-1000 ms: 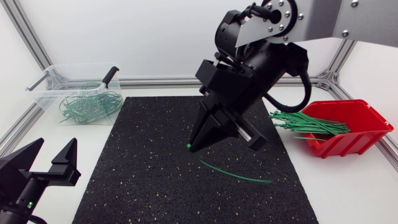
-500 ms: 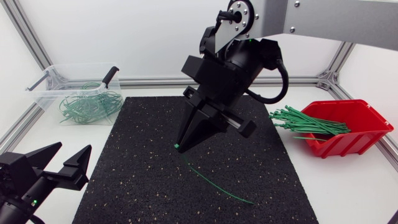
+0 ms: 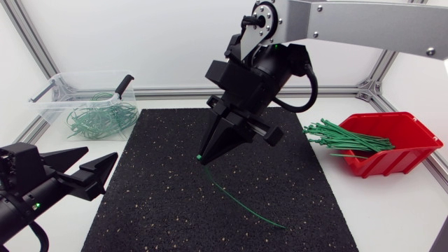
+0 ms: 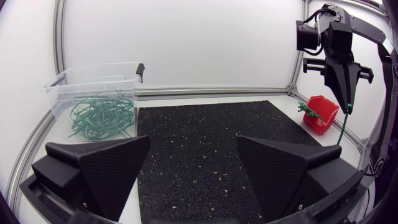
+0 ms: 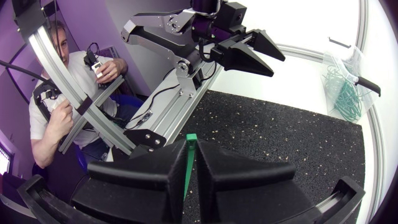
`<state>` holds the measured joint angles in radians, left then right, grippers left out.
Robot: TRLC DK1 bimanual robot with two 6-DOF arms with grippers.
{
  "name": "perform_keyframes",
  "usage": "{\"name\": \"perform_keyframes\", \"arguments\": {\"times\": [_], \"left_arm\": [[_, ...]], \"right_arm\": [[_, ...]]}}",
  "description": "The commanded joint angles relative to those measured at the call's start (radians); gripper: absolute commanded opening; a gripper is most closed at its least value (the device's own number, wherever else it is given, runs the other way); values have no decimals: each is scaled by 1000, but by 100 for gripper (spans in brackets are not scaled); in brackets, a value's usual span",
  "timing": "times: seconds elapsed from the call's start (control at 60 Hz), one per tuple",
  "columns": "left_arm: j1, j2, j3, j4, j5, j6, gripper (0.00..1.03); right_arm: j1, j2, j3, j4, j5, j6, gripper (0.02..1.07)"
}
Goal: Take a green cable tie from the red box, thread the tail through the head to close it, then place it in the transparent bin on the left.
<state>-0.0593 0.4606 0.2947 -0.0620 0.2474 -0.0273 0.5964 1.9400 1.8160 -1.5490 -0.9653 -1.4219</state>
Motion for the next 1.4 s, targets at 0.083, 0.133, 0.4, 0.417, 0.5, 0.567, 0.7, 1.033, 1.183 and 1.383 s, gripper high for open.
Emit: {"name": "perform_keyframes", "arguments": {"times": [0.083,0.133,0.4,0.417,0.5,0.567,0.7,1.033,1.183,1.383], "left_arm": [[-50,133,80,19,1,-45,94],[-50,187,103,19,0,-57,94],[-122,299,149,25,-69,-74,94],[-131,300,149,27,-77,-76,94],[-178,312,149,34,-115,-88,95],[-189,325,152,47,-129,-102,95],[-208,359,162,65,-138,-123,97],[-258,398,184,82,-166,-168,97],[-274,408,179,96,-169,-178,97],[-297,406,159,136,-171,-198,98]], "right_arm": [[19,-50,-47,222,45,270,8],[31,-78,-80,303,74,345,8],[98,-162,-195,641,283,701,8],[106,-167,-201,661,301,727,8],[132,-196,-222,722,362,839,8],[154,-219,-233,751,418,908,8],[189,-246,-251,799,531,1029,8],[258,-276,-281,849,738,1172,8],[281,-279,-287,865,815,1224,8],[286,-268,-276,877,863,1305,8]]}}
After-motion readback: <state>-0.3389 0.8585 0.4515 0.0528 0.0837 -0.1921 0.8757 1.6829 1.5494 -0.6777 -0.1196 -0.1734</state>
